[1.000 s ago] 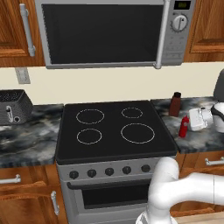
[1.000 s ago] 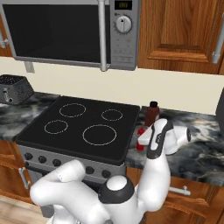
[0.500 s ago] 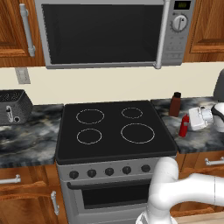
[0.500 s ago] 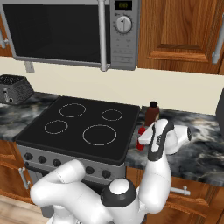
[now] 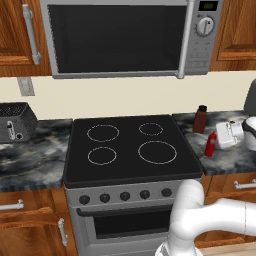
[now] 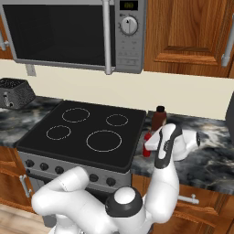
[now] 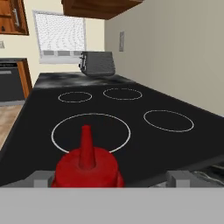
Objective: Collect the paprika, ketchup, and shaker from the cabinet and place them next to the stove.
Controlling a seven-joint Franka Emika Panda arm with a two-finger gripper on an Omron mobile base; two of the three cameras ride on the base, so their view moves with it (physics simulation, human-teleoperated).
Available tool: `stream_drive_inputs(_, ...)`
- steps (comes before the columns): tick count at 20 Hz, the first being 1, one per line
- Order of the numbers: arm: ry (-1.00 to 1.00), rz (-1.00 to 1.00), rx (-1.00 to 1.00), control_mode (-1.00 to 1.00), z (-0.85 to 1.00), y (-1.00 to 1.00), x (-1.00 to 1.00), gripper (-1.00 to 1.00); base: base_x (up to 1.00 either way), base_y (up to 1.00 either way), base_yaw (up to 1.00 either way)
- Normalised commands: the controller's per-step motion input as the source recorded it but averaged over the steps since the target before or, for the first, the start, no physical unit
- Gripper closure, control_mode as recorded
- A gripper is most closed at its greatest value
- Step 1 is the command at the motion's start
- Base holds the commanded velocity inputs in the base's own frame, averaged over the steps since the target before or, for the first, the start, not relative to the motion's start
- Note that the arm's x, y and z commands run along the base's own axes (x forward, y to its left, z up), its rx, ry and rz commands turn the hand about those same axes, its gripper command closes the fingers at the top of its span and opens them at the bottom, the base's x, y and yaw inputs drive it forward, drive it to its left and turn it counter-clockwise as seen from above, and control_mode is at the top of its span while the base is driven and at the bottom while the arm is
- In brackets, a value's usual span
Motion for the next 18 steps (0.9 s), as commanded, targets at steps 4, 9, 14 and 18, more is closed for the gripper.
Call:
stream_drive_inputs(4, 0.02, 0.0, 0.0, -1.0, 0.19, 0.0, -0.02, -1.0, 0.0, 0.0, 0.0)
stream_drive_inputs(9, 0.0, 0.0, 0.0, -1.0, 0.27, 0.0, -0.18, -1.0, 0.0, 0.0, 0.0)
stream_drive_inputs(14, 0.0, 0.0, -0.01, -1.0, 0.36, 0.01, -0.26, -1.0, 0.0, 0.0, 0.0)
stream_drive_inputs(18, 0.0, 0.0, -0.04, -1.0, 0.48, 0.21, -0.19, -1.0, 0.0, 0.0, 0.0)
